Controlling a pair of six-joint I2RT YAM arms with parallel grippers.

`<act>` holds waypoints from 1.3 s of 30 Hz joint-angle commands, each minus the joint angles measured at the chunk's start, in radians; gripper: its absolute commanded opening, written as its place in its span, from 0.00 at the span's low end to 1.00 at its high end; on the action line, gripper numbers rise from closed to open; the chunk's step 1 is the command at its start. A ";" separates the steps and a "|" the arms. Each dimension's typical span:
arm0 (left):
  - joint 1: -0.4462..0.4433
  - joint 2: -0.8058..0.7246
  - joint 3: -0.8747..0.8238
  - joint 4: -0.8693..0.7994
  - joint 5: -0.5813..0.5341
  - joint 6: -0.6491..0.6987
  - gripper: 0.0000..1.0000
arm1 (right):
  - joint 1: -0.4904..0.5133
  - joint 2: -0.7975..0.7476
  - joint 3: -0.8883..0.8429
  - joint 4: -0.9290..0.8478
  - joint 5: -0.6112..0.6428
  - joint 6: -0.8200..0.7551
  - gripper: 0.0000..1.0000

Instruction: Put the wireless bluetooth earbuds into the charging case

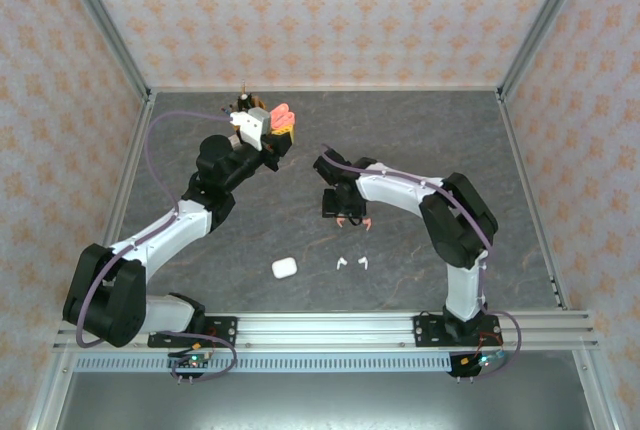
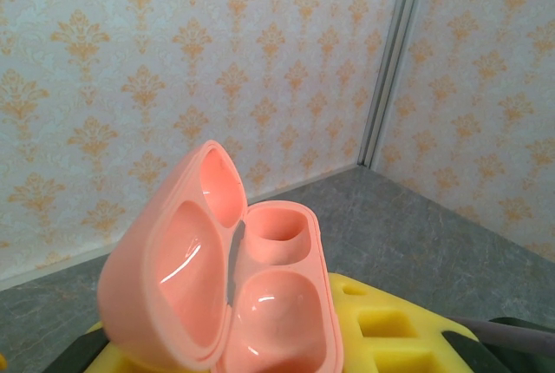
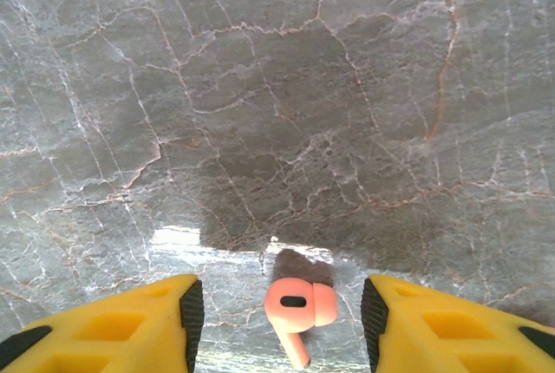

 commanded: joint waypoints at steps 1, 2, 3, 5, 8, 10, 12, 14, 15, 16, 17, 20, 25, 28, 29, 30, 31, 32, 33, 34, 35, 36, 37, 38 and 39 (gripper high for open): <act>-0.007 -0.030 -0.007 0.050 0.011 0.006 0.00 | 0.007 0.030 0.026 -0.040 0.035 0.028 0.52; -0.007 -0.030 -0.008 0.049 0.011 0.006 0.00 | 0.007 0.032 0.024 -0.041 0.040 0.031 0.52; -0.007 -0.030 -0.009 0.049 0.011 0.006 0.00 | 0.007 0.035 0.026 -0.041 0.039 0.035 0.52; -0.007 -0.030 -0.009 0.048 0.010 0.005 0.00 | 0.008 0.040 0.025 -0.041 0.039 0.036 0.52; -0.007 -0.028 -0.009 0.049 0.011 0.006 0.00 | 0.009 0.047 0.027 -0.043 0.044 0.039 0.50; -0.007 -0.028 -0.009 0.047 0.012 0.006 0.00 | 0.009 0.051 0.030 -0.044 0.042 0.041 0.48; -0.007 -0.028 -0.009 0.049 0.011 0.006 0.00 | 0.009 0.054 0.032 -0.044 0.038 0.041 0.47; -0.007 -0.027 -0.009 0.051 0.011 0.005 0.00 | 0.010 0.053 0.032 -0.044 0.035 0.042 0.46; -0.007 -0.025 -0.010 0.053 0.010 0.005 0.00 | 0.010 0.052 0.030 -0.046 0.035 0.042 0.46; -0.007 -0.025 -0.010 0.054 0.010 0.006 0.00 | 0.012 0.050 0.031 -0.048 0.035 0.042 0.45; -0.007 -0.023 -0.010 0.056 0.010 0.006 0.00 | 0.012 0.049 0.031 -0.047 0.036 0.041 0.45; -0.007 -0.021 -0.010 0.058 0.011 0.003 0.00 | 0.015 0.050 0.030 -0.049 0.036 0.043 0.44; -0.007 -0.019 -0.012 0.059 0.013 0.001 0.00 | 0.019 0.052 0.028 -0.048 0.034 0.045 0.40; -0.007 -0.021 -0.013 0.059 0.013 0.001 0.00 | 0.021 0.052 0.026 -0.047 0.035 0.048 0.40; -0.007 -0.021 -0.013 0.060 0.013 0.001 0.00 | 0.021 0.051 0.025 -0.049 0.035 0.048 0.40; -0.007 -0.020 -0.013 0.059 0.013 0.001 0.00 | 0.021 0.053 0.025 -0.048 0.035 0.049 0.40; -0.007 -0.021 -0.014 0.061 0.013 0.001 0.00 | 0.022 0.051 0.025 -0.048 0.036 0.048 0.40; -0.007 -0.021 -0.014 0.062 0.013 0.001 0.00 | 0.022 0.051 0.025 -0.049 0.037 0.049 0.40; -0.007 -0.022 -0.015 0.062 0.013 0.001 0.00 | 0.022 0.051 0.024 -0.048 0.036 0.050 0.39; -0.007 -0.022 -0.016 0.062 0.013 0.001 0.00 | 0.022 0.051 0.023 -0.049 0.037 0.050 0.39; -0.007 -0.022 -0.015 0.063 0.013 0.001 0.00 | 0.024 0.050 0.023 -0.048 0.037 0.050 0.37; -0.007 -0.022 -0.015 0.063 0.013 -0.001 0.00 | 0.024 0.049 0.022 -0.048 0.037 0.049 0.36; -0.007 -0.022 -0.016 0.063 0.013 -0.001 0.00 | 0.024 0.048 0.022 -0.049 0.037 0.050 0.36; -0.007 -0.022 -0.016 0.064 0.013 -0.001 0.00 | 0.024 0.048 0.021 -0.049 0.037 0.049 0.35; -0.006 -0.022 -0.015 0.064 0.013 -0.002 0.00 | 0.024 0.048 0.022 -0.049 0.036 0.049 0.35</act>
